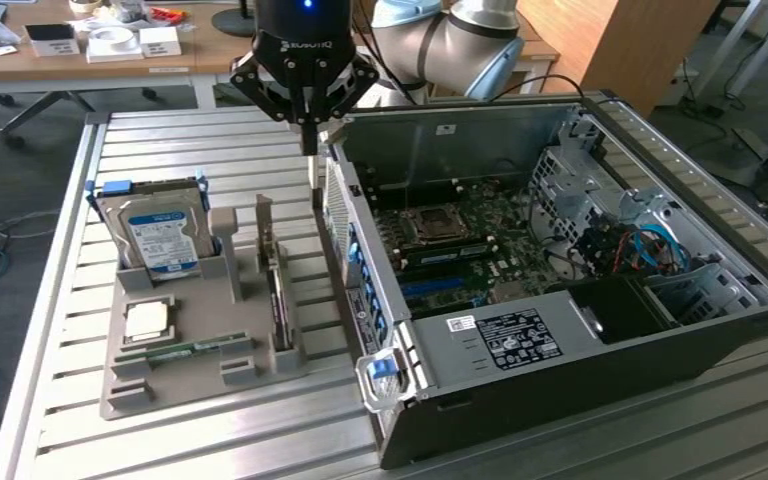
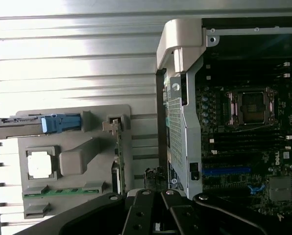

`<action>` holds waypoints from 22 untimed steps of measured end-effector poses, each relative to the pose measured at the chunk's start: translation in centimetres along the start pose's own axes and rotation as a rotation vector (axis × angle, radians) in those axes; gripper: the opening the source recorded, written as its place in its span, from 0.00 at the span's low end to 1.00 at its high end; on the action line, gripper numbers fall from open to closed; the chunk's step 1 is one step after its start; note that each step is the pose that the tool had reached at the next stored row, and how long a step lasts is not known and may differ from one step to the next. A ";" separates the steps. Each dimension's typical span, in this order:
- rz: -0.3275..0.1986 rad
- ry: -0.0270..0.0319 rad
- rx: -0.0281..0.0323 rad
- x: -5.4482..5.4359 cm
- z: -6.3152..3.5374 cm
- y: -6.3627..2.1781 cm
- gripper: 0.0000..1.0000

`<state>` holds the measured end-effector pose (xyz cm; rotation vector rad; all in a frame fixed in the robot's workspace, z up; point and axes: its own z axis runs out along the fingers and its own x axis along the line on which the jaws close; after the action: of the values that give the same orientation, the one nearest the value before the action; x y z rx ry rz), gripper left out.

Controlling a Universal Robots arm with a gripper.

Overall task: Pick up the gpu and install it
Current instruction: 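Reach for the gpu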

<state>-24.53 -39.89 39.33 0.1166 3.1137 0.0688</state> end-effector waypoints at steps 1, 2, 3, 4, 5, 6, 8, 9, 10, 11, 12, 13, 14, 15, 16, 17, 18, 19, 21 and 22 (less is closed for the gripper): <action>0.000 0.0000 0.0000 0.1 0.00 0.00 0.11; 0.000 0.0000 0.0000 0.1 0.00 0.00 0.11; 0.000 0.0000 0.0000 0.1 0.00 0.00 0.11; 0.000 0.0000 0.0000 0.1 0.00 0.00 0.11; 0.000 0.0000 0.0000 0.1 0.00 -0.01 0.11; 0.000 0.0000 0.0000 0.2 -0.01 -0.01 0.11; 0.000 0.0000 0.0000 0.4 -0.01 -0.03 0.11; 0.000 0.0000 0.0000 0.5 -0.01 -0.04 0.11; 0.000 0.0000 0.0000 0.6 -0.02 -0.05 0.11; 0.000 0.0000 0.0000 0.8 -0.02 -0.06 0.11; 0.000 0.0000 0.0000 0.9 -0.02 -0.07 0.11; 0.000 0.0000 -0.0001 1.0 -0.02 -0.08 0.11; 0.000 0.0000 0.0000 1.2 -0.03 -0.09 0.11; 0.000 0.0000 0.0000 1.4 -0.03 -0.11 0.11; 0.000 0.0000 0.0000 1.6 -0.03 -0.12 0.11; 0.000 0.0000 0.0000 1.9 -0.04 -0.14 0.11; 0.000 0.0000 0.0000 2.1 -0.04 -0.16 0.11; 0.000 0.0000 0.0000 2.3 -0.05 -0.17 0.11; 0.000 0.0000 0.0000 2.6 -0.05 -0.19 0.11; 0.000 0.0000 0.0000 2.7 -0.06 -0.20 0.11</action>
<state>-27.22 -39.89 39.31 0.1166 3.1137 0.0689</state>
